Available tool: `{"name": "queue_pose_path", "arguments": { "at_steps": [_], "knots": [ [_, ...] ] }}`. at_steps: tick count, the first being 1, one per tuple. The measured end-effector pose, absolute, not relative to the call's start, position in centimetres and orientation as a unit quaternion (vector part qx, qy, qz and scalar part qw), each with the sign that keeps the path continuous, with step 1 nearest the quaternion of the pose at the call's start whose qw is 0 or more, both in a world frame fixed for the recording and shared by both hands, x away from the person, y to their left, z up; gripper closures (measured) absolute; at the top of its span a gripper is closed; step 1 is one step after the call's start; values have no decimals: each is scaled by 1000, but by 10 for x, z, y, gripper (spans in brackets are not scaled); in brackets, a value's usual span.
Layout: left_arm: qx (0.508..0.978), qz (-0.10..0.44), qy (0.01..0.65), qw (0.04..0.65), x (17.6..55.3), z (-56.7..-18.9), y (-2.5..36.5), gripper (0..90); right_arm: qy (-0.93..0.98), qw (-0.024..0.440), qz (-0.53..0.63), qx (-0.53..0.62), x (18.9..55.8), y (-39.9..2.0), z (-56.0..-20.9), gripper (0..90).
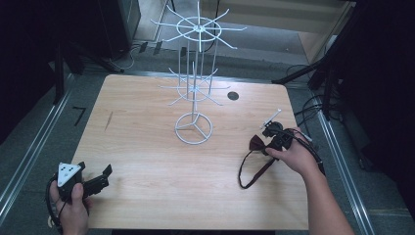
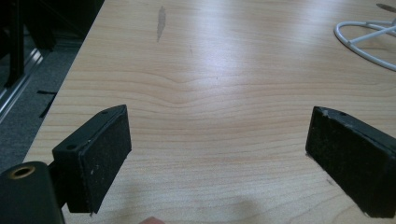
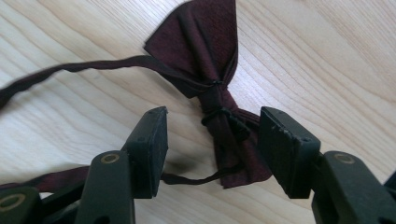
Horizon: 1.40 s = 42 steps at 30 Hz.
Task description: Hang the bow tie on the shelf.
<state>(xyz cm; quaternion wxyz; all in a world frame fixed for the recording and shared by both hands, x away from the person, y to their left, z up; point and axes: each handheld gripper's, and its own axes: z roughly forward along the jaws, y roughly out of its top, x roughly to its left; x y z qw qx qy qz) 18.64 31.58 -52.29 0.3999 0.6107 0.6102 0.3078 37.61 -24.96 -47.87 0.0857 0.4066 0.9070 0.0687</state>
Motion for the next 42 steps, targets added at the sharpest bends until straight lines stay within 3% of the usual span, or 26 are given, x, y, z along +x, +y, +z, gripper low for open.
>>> {"name": "queue_pose_path", "arguments": {
  "at_steps": [9,30,42],
  "knots": [
    [611,307,610,401,187,-523,316,75,908,78,42,409,388,-244,-486,396],
    [612,305,609,402,187,-523,316,75,883,34,30,467,400,-248,-500,680],
    [611,302,610,404,187,-523,316,76,877,35,20,478,397,-240,-502,745]
  ]
}}
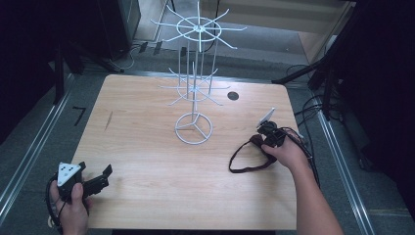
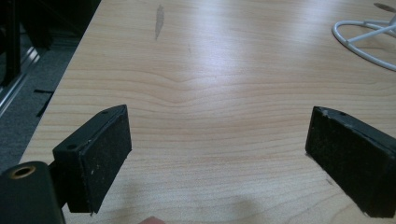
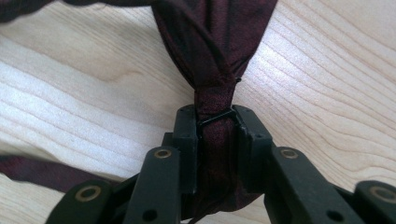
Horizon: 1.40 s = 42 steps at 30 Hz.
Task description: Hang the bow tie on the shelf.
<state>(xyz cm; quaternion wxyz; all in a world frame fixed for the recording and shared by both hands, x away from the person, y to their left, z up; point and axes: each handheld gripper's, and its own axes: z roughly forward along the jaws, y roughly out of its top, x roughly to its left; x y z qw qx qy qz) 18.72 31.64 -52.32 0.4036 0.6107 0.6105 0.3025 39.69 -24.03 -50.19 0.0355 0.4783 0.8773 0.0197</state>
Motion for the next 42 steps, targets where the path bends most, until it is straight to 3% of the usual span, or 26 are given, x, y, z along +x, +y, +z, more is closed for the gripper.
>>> {"name": "queue_pose_path", "arguments": {
  "at_steps": [8,15,28,42],
  "knots": [
    [611,301,611,403,187,-523,317,77,868,20,26,495,400,-243,-501,754],
    [611,300,611,404,187,-523,317,77,867,49,60,493,397,-246,-489,755],
    [607,298,613,408,187,-523,318,77,817,113,245,510,369,-252,-434,755],
    [607,299,612,408,187,-523,318,77,788,149,339,492,345,-249,-413,753]
  ]
}}
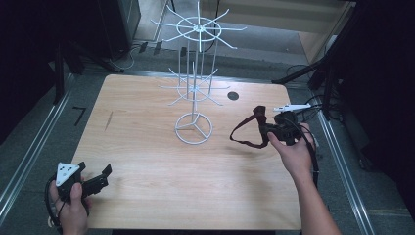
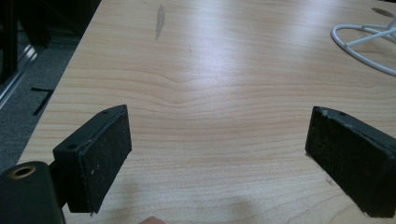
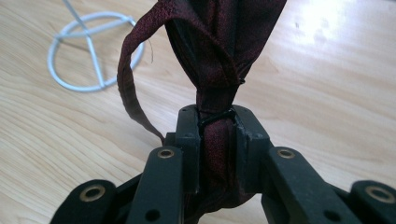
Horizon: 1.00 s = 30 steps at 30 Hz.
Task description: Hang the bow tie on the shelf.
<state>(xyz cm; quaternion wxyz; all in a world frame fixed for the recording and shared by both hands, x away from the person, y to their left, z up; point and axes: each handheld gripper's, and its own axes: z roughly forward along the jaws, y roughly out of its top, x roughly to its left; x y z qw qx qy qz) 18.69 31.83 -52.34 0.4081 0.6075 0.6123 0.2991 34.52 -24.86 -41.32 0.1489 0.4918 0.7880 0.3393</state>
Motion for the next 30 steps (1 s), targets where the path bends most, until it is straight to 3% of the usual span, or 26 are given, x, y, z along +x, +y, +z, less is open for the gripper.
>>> {"name": "queue_pose_path", "arguments": {
  "at_steps": [13,30],
  "knots": [
    [607,299,612,408,187,-523,318,77,780,180,391,454,330,-228,-389,752],
    [609,301,611,406,187,-523,317,77,780,187,419,425,320,-210,-376,751]
  ]
}}
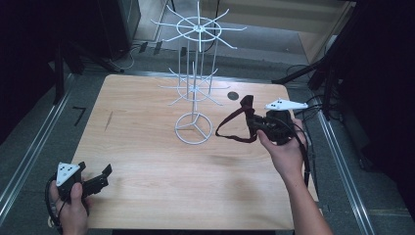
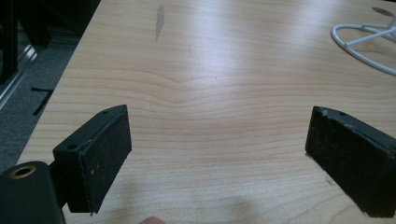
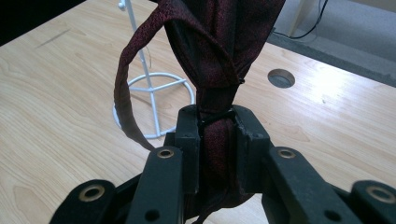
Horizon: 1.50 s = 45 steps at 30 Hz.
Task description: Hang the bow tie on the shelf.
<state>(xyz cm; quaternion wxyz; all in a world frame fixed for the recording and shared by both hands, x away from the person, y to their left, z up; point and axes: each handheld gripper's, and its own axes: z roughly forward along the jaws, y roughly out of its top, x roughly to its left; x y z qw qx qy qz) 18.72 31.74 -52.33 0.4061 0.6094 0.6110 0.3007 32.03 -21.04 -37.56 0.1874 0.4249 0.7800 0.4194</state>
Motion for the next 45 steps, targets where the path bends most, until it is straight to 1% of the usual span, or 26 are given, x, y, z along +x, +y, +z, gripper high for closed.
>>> {"name": "queue_pose_path", "arguments": {
  "at_steps": [16,20,26,34,45],
  "knots": [
    [615,304,605,405,188,-523,315,76,764,190,433,438,324,-210,-372,751],
    [610,303,606,410,188,-523,315,77,765,194,428,440,322,-210,-371,750],
    [616,304,606,402,189,-523,314,77,764,201,427,440,317,-213,-367,749],
    [618,305,604,400,189,-523,313,77,761,198,435,439,315,-221,-368,748],
    [620,306,602,400,189,-523,313,77,771,191,440,418,318,-202,-363,748]
  ]
}}
